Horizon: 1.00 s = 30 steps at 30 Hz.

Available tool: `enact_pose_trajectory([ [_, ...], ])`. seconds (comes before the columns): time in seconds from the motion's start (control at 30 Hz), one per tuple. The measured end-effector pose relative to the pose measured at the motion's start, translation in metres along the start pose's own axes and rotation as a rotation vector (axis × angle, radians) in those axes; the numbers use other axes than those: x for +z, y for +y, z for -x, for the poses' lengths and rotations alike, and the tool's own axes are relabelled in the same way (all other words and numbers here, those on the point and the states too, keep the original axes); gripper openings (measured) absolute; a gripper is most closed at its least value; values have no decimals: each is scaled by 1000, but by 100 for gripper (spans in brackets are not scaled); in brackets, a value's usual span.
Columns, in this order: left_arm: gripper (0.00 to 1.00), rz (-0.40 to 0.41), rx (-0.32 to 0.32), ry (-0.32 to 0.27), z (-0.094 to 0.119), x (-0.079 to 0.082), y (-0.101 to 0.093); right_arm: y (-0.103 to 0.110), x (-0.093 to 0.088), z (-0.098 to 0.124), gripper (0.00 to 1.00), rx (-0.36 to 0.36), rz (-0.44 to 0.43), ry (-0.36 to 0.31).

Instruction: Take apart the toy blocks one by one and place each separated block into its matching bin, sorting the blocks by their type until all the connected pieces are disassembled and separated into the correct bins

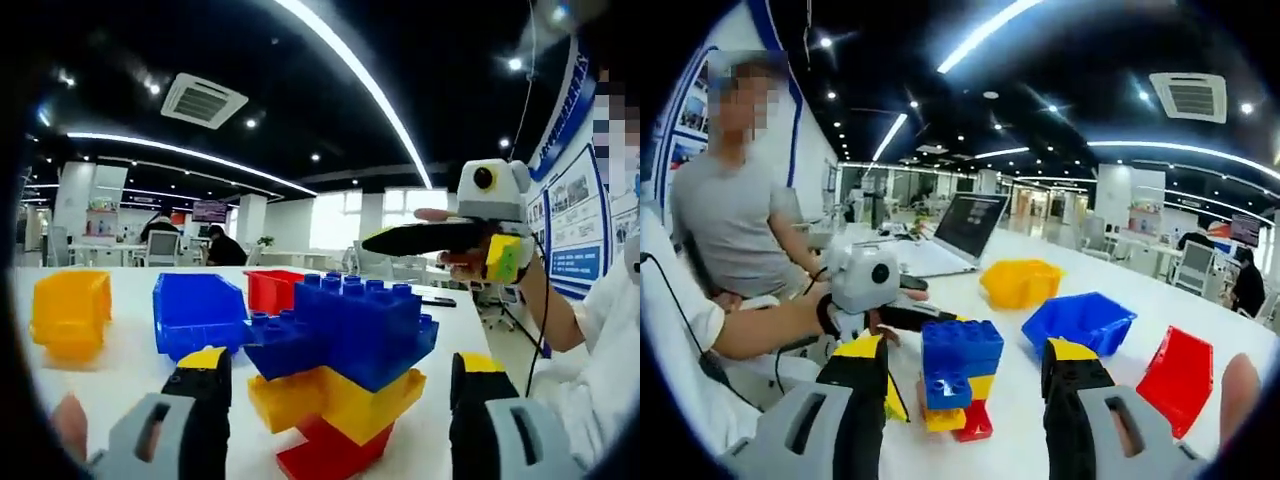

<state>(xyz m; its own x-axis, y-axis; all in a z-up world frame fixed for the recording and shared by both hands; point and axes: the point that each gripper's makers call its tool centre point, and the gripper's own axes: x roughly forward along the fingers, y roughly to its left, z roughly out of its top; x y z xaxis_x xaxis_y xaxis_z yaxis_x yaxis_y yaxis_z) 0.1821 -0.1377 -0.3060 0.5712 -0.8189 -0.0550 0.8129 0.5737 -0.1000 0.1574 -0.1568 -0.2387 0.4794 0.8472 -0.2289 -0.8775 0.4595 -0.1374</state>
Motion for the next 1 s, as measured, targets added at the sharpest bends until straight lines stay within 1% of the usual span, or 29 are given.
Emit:
enact_pose_trajectory([
  [0.13, 91, -1, 1, 12, -3, -5, -3, 2, -9, -15, 63, 24, 10, 19],
  [0.27, 90, 10, 2, 4, -6, -6, -6, 4, -13, -23, 62, 41, -3, 29],
  [0.33, 88, 2, 5, 15, -8, -9, -9, 5, -15, -27, 61, 42, -10, 34],
  [0.43, 87, 4, 2, 12, -8, -9, -12, 7, -17, -32, 59, 43, -24, 40],
  [0.57, 80, 3, 8, 11, -6, -9, -14, 7, -22, -35, 53, 42, -39, 61],
  [0.6, 79, 6, 7, 9, -6, -9, -15, 7, -23, -36, 52, 38, -45, 67],
  [0.67, 77, 9, 12, 5, -6, -9, -17, 8, -25, -36, 49, 48, -60, 72],
  [0.7, 74, 13, 14, 3, -5, -9, -17, 11, -27, -36, 49, 61, -71, 79],
  [0.73, 73, 17, 14, 1, -4, -9, -18, 10, -26, -36, 49, 54, -72, 77],
  [0.8, 73, 17, 11, -2, -6, -9, -22, 10, -26, -36, 48, 57, -74, 71],
  [0.87, 72, 15, 8, -2, -5, -9, -18, 10, -26, -36, 48, 59, -76, 70],
  [1.0, 71, 10, -3, -2, -5, -10, -24, 9, -25, -34, 48, 68, -94, 71],
])
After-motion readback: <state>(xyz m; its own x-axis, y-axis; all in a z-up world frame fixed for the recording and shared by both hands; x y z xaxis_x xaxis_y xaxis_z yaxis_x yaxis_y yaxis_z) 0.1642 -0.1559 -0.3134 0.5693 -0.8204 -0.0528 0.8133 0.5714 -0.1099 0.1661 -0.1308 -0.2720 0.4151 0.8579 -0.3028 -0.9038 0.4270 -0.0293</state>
